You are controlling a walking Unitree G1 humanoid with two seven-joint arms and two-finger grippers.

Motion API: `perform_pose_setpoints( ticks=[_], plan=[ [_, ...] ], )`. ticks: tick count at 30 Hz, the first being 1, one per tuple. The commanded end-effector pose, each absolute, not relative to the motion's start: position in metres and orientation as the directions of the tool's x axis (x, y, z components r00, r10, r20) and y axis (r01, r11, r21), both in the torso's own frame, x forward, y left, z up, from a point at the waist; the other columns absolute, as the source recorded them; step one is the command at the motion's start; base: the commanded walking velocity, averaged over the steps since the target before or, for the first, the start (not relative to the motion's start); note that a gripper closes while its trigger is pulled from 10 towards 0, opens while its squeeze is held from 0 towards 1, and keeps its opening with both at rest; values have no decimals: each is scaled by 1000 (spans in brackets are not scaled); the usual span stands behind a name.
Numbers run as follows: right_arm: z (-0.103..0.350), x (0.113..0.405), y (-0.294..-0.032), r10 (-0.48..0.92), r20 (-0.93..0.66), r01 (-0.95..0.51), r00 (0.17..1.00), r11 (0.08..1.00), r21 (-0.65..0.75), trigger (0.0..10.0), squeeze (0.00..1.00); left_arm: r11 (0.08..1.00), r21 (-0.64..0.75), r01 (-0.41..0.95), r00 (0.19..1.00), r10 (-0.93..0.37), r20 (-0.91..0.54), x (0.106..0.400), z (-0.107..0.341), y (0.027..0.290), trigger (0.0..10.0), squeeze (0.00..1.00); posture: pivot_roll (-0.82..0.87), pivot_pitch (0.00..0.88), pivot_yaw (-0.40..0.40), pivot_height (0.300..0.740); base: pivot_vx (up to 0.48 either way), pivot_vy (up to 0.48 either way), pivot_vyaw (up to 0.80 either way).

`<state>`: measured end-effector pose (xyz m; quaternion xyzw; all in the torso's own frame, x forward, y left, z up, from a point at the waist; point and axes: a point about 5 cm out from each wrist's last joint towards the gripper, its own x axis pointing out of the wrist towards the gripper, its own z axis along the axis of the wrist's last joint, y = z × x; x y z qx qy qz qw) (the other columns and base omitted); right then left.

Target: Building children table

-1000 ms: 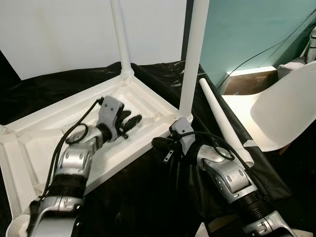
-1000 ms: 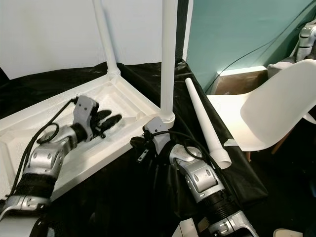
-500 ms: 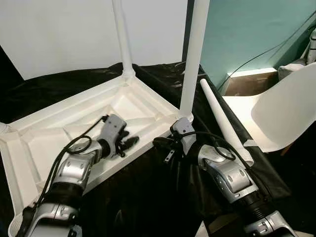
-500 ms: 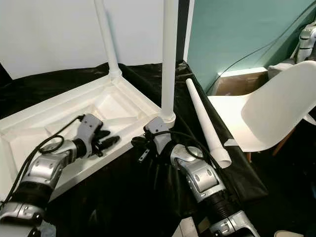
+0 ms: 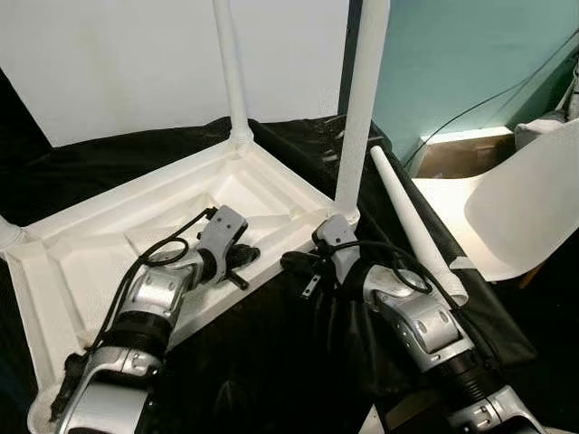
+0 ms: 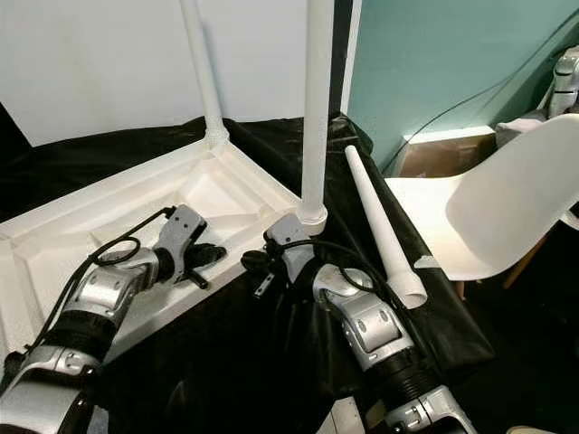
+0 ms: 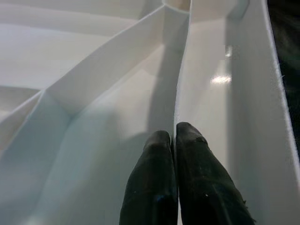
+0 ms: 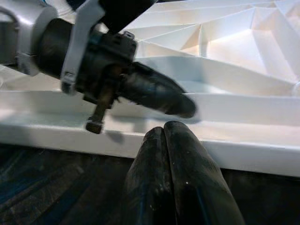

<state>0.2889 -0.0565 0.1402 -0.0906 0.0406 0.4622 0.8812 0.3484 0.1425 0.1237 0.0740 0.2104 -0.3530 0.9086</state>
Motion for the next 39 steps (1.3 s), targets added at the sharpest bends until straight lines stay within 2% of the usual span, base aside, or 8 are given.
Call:
perform_pose_setpoints(
  ticks=[1,19,24,25,27,28,32,39],
  plan=[
    [138,288,-55,808,-166,-825,565,552,-121,10000,0,888,-9,459,815,-425,-394,357,123,153,0,0,19,0,7,740,0,0,0],
    [137,287,-53,807,-164,-823,567,553,-127,10000,0,996,-81,-45,954,19,-298,377,135,190,0,0,21,0,11,740,0,0,0],
    [137,287,-53,807,-164,-823,568,553,-127,10000,0,996,-78,-53,955,28,-295,377,134,190,0,0,21,0,11,740,0,0,0],
    [137,288,-53,805,-164,-822,570,556,-127,10000,0,999,-23,38,954,-43,-298,375,130,181,1529,0,21,0,11,740,0,0,0],
    [137,288,-53,804,-164,-821,571,557,-127,10000,0,997,2,81,951,-76,-299,374,128,177,1529,0,21,0,11,740,0,0,0],
    [137,288,-53,804,-165,-820,572,558,-126,10000,0,992,24,123,948,-110,-300,372,127,173,9412,0,21,0,11,740,0,0,0],
    [137,289,-53,803,-165,-819,573,559,-125,10000,0,953,112,282,921,-237,-309,366,122,162,10000,0,27,0,13,740,0,0,0],
    [137,289,-53,803,-165,-819,573,559,-125,10000,0,953,112,282,921,-237,-309,366,122,162,10000,0,27,0,13,740,0,0,0]
  ],
)
